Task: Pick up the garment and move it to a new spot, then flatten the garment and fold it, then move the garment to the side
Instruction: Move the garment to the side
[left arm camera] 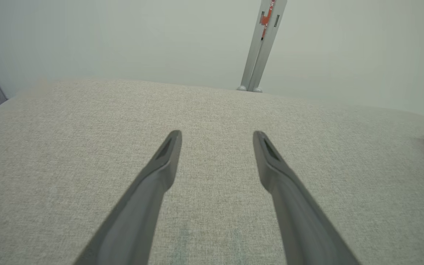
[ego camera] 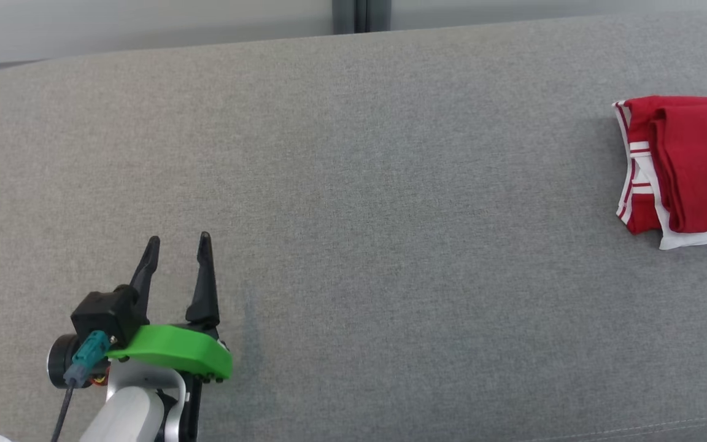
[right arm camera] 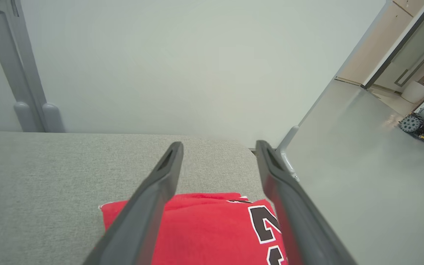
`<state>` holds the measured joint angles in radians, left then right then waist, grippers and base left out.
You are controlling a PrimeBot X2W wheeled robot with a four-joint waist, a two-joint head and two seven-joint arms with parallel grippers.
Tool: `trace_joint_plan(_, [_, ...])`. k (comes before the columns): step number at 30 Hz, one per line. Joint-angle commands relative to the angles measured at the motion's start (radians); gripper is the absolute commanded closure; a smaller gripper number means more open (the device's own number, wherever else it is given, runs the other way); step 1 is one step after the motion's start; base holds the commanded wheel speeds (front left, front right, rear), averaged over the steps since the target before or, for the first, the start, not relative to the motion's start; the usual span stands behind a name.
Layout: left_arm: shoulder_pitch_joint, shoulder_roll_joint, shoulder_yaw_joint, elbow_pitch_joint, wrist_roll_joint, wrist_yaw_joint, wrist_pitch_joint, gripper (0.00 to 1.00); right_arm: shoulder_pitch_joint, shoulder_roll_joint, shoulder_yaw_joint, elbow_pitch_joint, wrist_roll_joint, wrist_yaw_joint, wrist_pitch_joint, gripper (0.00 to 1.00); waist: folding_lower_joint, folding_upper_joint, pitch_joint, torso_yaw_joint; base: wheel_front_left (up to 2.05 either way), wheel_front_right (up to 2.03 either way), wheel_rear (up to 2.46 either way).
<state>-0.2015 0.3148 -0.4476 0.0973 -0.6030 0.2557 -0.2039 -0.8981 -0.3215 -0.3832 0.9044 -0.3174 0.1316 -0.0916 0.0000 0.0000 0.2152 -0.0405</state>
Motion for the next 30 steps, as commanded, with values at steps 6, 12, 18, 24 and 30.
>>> trace_joint_plan(6, [-0.034, -0.005, 0.035, 0.032, -0.022, -0.007, -0.024, 0.0, -0.018, 0.072, 0.127, 0.023, 0.125, -0.002, -0.051, 0.0, 0.0, 0.0, -0.125, -0.021, 0.0, 0.0, 0.0])
trace_joint_plan(12, [-0.009, -0.041, 0.05, 0.079, -0.044, -0.019, -0.045, 0.0, 0.044, 0.154, 0.24, -0.017, 0.249, -0.002, -0.093, 0.0, 0.0, 0.0, -0.195, -0.029, 0.0, 0.0, 0.0])
trace_joint_plan(18, [0.043, -0.086, 0.063, 0.115, -0.034, -0.024, -0.058, 0.0, 0.211, 0.213, 0.326, -0.137, 0.329, -0.002, -0.123, 0.0, 0.0, 0.0, -0.241, -0.025, 0.0, 0.0, 0.0])
trace_joint_plan(24, [0.111, -0.123, 0.083, 0.116, -0.004, -0.03, -0.061, 0.0, 0.458, 0.257, 0.332, -0.336, 0.312, -0.002, -0.149, 0.0, 0.0, 0.0, -0.262, -0.009, 0.0, 0.0, 0.0])
trace_joint_plan(30, [0.188, -0.152, 0.107, 0.099, 0.037, -0.043, -0.061, 0.0, 0.69, 0.27, 0.374, -0.516, 0.373, -0.002, -0.14, 0.0, 0.0, 0.0, -0.279, 0.008, 0.0, 0.0, 0.0])
